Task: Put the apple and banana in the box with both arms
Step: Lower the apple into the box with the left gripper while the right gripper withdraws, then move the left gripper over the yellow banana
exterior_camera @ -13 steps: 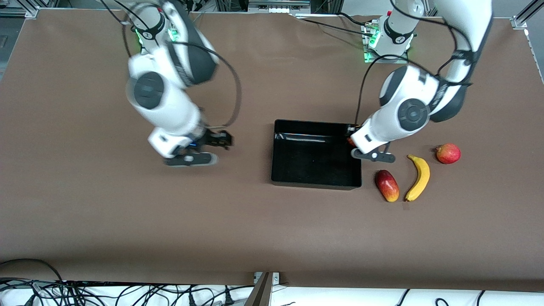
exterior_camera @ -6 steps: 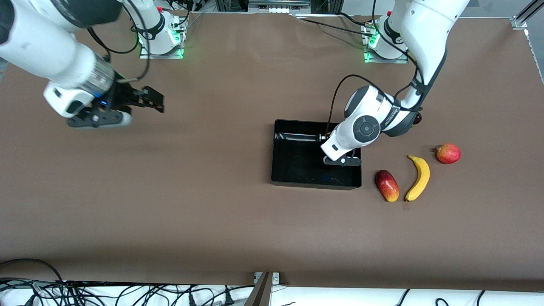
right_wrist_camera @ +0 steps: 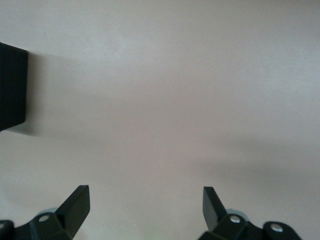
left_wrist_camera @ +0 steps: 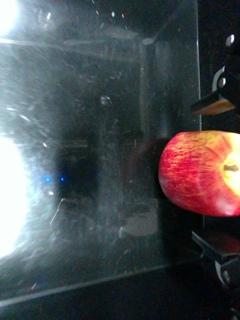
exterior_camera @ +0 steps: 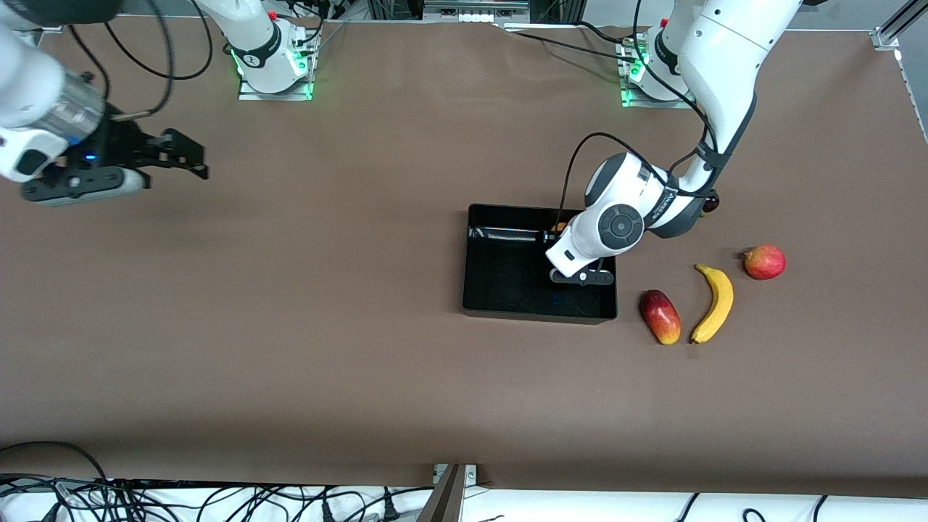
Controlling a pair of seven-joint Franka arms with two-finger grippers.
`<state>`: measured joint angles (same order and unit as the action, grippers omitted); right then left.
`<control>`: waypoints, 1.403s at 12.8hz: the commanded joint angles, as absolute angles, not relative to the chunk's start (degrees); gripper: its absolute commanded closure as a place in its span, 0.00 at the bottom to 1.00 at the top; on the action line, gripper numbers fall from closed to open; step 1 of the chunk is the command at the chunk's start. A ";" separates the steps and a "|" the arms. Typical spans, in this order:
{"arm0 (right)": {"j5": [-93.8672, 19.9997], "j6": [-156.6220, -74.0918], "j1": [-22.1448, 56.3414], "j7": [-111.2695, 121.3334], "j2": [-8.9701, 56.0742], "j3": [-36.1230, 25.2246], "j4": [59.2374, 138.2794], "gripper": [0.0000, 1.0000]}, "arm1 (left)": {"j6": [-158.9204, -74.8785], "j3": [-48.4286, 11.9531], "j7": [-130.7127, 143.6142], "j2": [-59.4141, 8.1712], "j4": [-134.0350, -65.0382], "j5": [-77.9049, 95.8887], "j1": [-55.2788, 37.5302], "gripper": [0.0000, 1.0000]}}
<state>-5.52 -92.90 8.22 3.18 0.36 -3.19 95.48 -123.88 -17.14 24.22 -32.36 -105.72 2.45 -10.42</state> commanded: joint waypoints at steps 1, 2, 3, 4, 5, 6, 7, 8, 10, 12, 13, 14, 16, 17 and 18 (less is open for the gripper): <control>-5.01 -92.03 -2.78 4.92 -0.88 6.74 96.51 0.00 | -113.60 -15.56 23.91 -28.83 -98.92 1.32 -7.23 0.00; -4.92 -91.85 -2.90 4.92 -0.97 6.68 96.42 0.00 | -108.77 -15.38 20.77 -29.00 -95.14 0.45 -4.68 0.00; -4.83 -91.85 -2.81 4.49 -1.31 6.59 96.33 0.00 | -106.11 -15.38 14.30 -29.35 -92.40 -3.91 -2.31 0.00; -4.75 -91.85 -2.81 4.22 -1.32 6.59 96.15 0.00 | -105.82 -15.29 7.63 -29.79 -91.33 -7.96 -0.11 0.00; -4.22 -91.85 -2.81 4.04 -1.14 6.77 95.28 0.00 | -106.43 -15.12 2.16 -30.84 -91.23 -10.87 1.57 0.00; -3.44 -91.93 -2.81 3.43 -0.88 6.77 94.93 0.00 | -108.09 -15.20 -3.28 -32.24 -91.06 -14.12 4.63 0.00; -2.99 -91.93 -2.81 3.34 -0.88 6.77 94.75 0.00 | -111.93 -15.21 -9.26 -33.82 -91.14 -17.37 6.57 0.00; -1.94 -91.85 -2.81 3.34 -0.88 6.85 94.40 0.00 | -116.58 -15.12 -15.58 -35.93 -91.32 -19.40 8.68 0.00; -1.49 -89.84 -2.81 -1.64 -0.88 6.94 93.69 0.00 | -125.29 -15.12 -25.35 -40.41 -92.02 -20.21 13.78 0.00; -1.41 -89.30 -2.72 -2.63 -0.88 7.12 93.43 0.00 | -132.42 -15.12 -30.13 -44.02 -93.07 -20.30 16.59 0.08; -1.49 -89.30 -2.72 -2.55 -0.44 7.03 93.08 0.00 | -132.89 -15.20 -31.54 -44.29 -93.77 -20.39 17.57 0.60; -1.58 -89.38 -2.72 -2.64 -0.18 6.94 92.82 0.00 | -132.80 -15.21 -31.29 -44.21 -94.21 -20.39 17.14 0.69; -1.14 -90.00 -2.81 -2.64 -0.18 6.86 92.20 0.00 | -132.02 -15.21 -31.03 -43.68 -94.39 -20.39 17.23 1.00; -1.14 -89.91 -2.81 -2.64 -0.09 6.77 91.68 0.00 | -130.79 -15.38 -31.03 -43.59 -94.39 -20.39 17.23 1.00; -1.14 -90.09 -2.90 -2.72 0.09 6.77 91.50 0.00 | -129.82 -15.64 -31.03 -43.42 -94.22 -20.39 17.23 1.00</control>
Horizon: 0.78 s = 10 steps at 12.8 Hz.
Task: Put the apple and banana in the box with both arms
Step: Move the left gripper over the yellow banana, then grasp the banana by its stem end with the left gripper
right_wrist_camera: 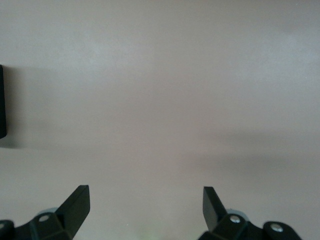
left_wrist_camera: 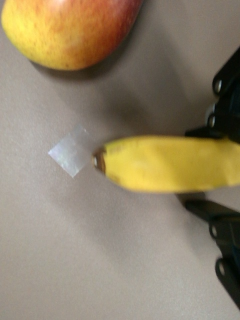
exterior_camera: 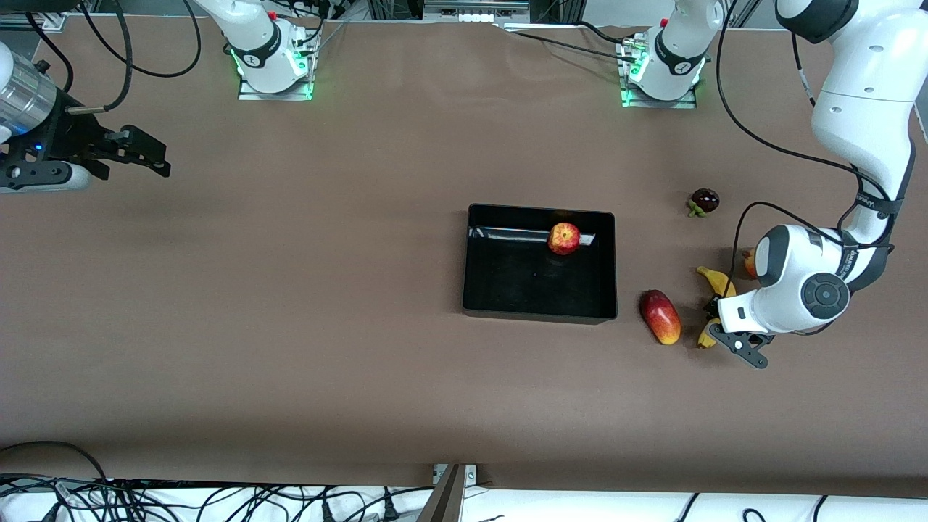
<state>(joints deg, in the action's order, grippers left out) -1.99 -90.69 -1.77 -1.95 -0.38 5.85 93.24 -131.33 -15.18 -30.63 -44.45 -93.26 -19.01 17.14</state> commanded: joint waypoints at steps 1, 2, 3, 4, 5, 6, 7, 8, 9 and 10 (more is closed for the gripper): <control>-1.23 -90.09 -2.81 -2.72 0.78 6.77 91.23 0.00 | -129.55 -15.91 -30.85 -42.98 -93.87 -20.30 17.23 1.00; -1.14 -90.17 -2.90 -2.72 0.96 6.77 90.88 0.00 | -127.20 -16.26 -30.68 -41.41 -93.69 -19.95 16.97 1.00; -1.23 -90.18 -2.90 -2.72 0.97 6.68 90.88 0.00 | -122.39 -17.13 -29.80 -40.09 -92.56 -19.52 15.74 1.00; -1.23 -90.09 -2.90 -2.72 0.97 6.68 90.88 0.00 | -116.95 -18.18 -27.10 -38.51 -90.81 -19.42 14.25 1.00; -1.23 -90.09 -2.90 -2.72 0.97 6.68 90.88 0.00 | -111.59 -19.50 -23.50 -37.54 -88.70 -19.42 12.67 1.00; -1.14 -90.09 -2.90 -2.72 0.97 6.59 90.88 0.00 | -106.84 -21.08 -20.51 -37.09 -85.98 -19.42 11.09 1.00; -1.23 -90.09 -2.99 -2.81 0.97 6.59 90.88 0.00 | -102.61 -22.14 -17.35 -37.09 -83.09 -19.42 9.07 1.00; -1.14 -90.09 -2.99 -2.81 0.97 6.59 90.88 0.00 | -99.61 -23.63 -13.40 -37.09 -80.97 -19.25 7.05 1.00; -1.14 -90.00 -2.99 -2.73 0.97 6.59 90.88 0.00 | -98.36 -25.56 -7.62 -37.09 -80.51 -18.03 5.55 1.00; -1.14 -90.09 -2.99 -2.72 0.97 6.59 90.88 0.00 | -98.26 -27.40 -1.21 -37.18 -80.68 -16.28 3.62 1.00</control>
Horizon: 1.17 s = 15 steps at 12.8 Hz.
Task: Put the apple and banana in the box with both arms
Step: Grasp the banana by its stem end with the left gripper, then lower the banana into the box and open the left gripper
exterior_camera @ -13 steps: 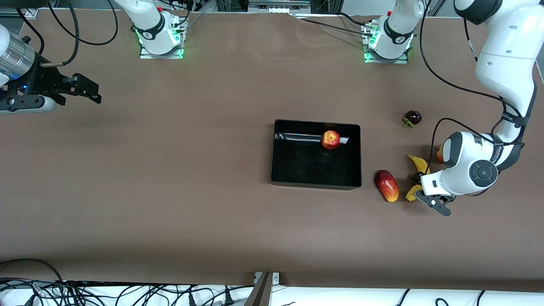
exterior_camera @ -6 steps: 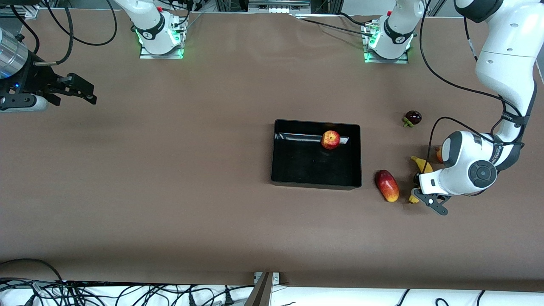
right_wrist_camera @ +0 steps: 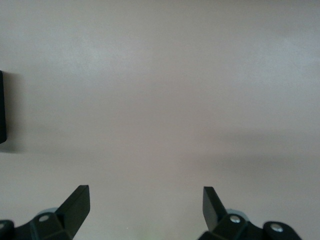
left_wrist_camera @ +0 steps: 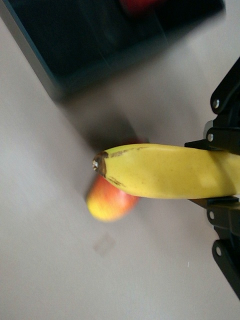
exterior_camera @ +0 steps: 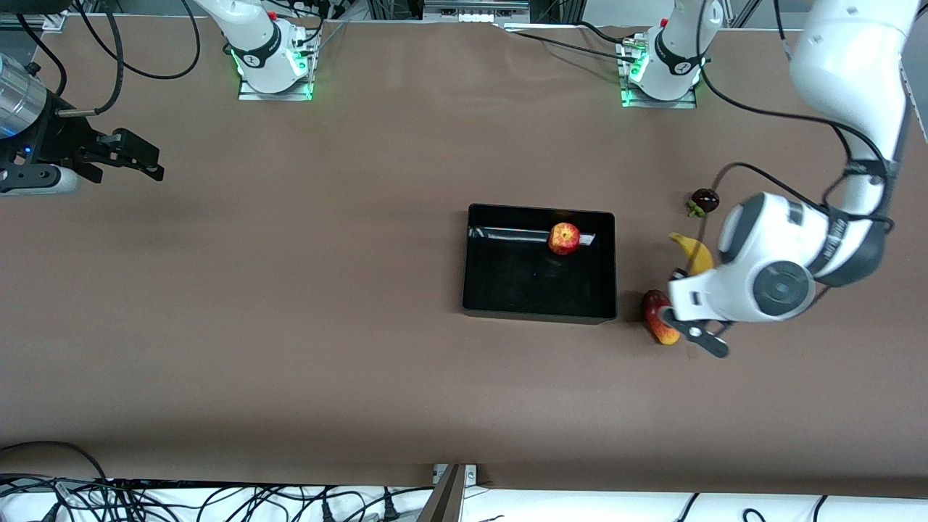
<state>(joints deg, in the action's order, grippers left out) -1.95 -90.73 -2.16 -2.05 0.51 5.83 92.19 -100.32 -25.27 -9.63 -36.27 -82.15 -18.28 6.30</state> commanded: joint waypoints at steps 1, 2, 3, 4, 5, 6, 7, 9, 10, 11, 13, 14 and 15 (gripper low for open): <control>-1.14 -90.17 -2.99 -2.72 0.97 6.59 90.88 0.00 | -98.78 -28.47 5.12 -37.70 -80.94 -14.08 1.43 1.00; -1.23 -90.18 -2.90 -2.72 0.97 6.59 90.88 0.00 | -100.09 -28.48 10.75 -38.84 -80.69 -12.67 -1.64 1.00; -1.23 -90.18 -2.99 -2.72 0.97 6.59 90.88 0.00 | -103.15 -28.48 15.86 -39.54 -80.68 -12.74 -4.63 1.00; -1.23 -90.18 -2.99 -2.72 0.97 6.59 90.88 0.00 | -106.66 -28.48 19.65 -40.59 -81.29 -12.66 -7.09 1.00; -1.23 -90.18 -2.99 -2.72 0.97 6.59 90.88 0.00 | -109.31 -28.30 22.73 -41.82 -81.65 -13.44 -8.95 1.00; -1.23 -90.18 -2.99 -2.81 0.97 6.59 90.88 0.00 | -110.99 -28.21 23.89 -43.32 -81.74 -13.45 -10.18 1.00; -1.23 -90.18 -2.99 -2.73 0.97 6.59 90.88 0.00 | -113.18 -28.04 24.25 -45.07 -82.17 -13.62 -10.98 1.00; -1.23 -90.18 -2.99 -2.81 0.97 6.59 90.88 0.00 | -117.14 -27.95 24.26 -47.63 -82.79 -13.71 -10.99 1.00; -1.23 -90.18 -2.99 -2.73 0.97 6.59 90.88 0.00 | -117.42 -27.95 24.34 -47.98 -83.23 -13.62 -11.33 1.00; -1.23 -90.09 -2.99 -2.81 0.97 6.59 90.88 0.00 | -117.42 -27.95 24.35 -48.60 -83.23 -13.71 -11.60 1.00; -1.23 -90.09 -2.99 -2.81 0.97 6.59 90.88 0.00 | -117.25 -27.86 24.34 -49.57 -83.14 -13.62 -11.51 0.60; -1.23 -90.09 -2.99 -2.81 0.97 6.59 90.88 0.00 | -117.07 -27.86 24.26 -49.31 -83.14 -13.62 -11.34 0.01; -1.23 -90.09 -2.99 -2.81 0.97 6.59 90.88 0.00 | -116.46 -27.95 24.26 -48.96 -83.06 -13.62 -11.08 0.00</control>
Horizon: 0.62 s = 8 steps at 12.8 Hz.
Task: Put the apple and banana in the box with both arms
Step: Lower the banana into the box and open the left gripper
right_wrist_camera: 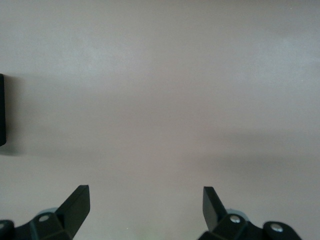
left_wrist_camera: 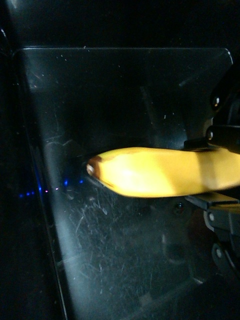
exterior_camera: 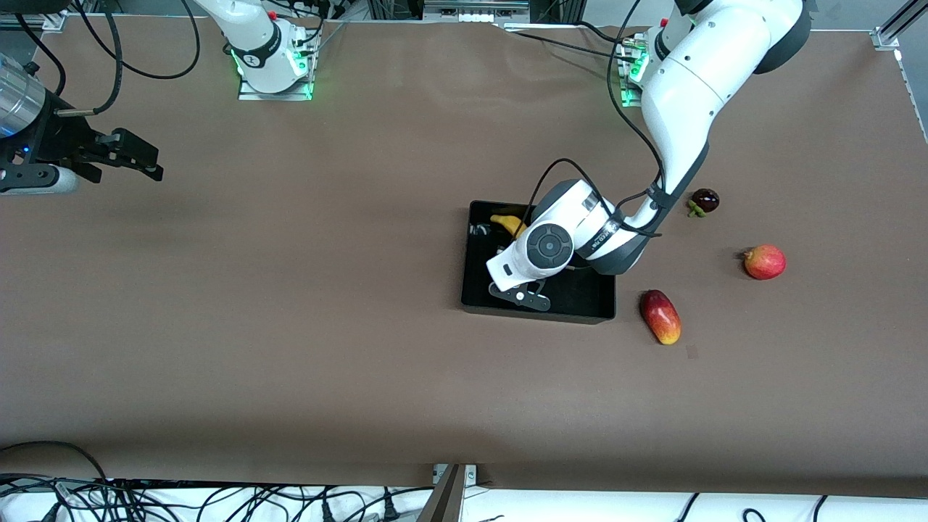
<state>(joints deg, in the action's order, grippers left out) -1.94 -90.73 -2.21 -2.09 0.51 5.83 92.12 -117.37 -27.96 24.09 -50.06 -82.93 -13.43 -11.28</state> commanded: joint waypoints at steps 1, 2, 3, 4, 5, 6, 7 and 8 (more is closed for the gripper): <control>-1.23 -90.09 -2.99 -2.81 0.97 6.59 90.88 0.00 | -116.37 -27.95 24.34 -47.91 -83.06 -13.62 -11.07 0.00; -1.23 -90.09 -2.99 -2.81 0.97 6.59 90.88 0.00 | -114.98 -28.04 24.52 -46.07 -82.62 -13.62 -10.55 0.00; -1.23 -90.09 -2.99 -2.81 0.97 6.59 90.88 0.00 | -111.83 -27.95 24.43 -43.01 -82.10 -13.36 -10.02 0.00; -1.23 -90.17 -2.99 -2.81 0.97 6.59 90.88 0.00 | -109.53 -27.95 24.43 -39.41 -81.39 -13.19 -8.11 0.00; -1.23 -90.09 -2.99 -2.81 0.97 6.59 90.88 0.00 | -107.25 -28.04 24.35 -36.33 -81.13 -12.92 -5.82 0.00; -1.23 -90.09 -2.99 -2.81 0.97 6.59 90.88 0.00 | -104.70 -28.04 24.26 -32.99 -80.95 -12.83 -3.63 0.00; -1.23 -90.09 -2.99 -2.81 0.97 6.59 90.88 0.00 | -102.42 -28.04 24.17 -29.65 -80.95 -12.83 -1.86 0.00; -1.23 -90.09 -2.99 -2.81 0.97 6.59 90.88 0.00 | -99.26 -28.21 23.91 -26.49 -80.95 -12.75 0.24 0.00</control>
<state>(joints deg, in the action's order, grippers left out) -1.94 -90.73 -2.21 -2.10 0.56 5.82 92.05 -103.51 -28.00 24.24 -33.40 -78.59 -13.41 -3.11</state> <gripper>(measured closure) 0.000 0.000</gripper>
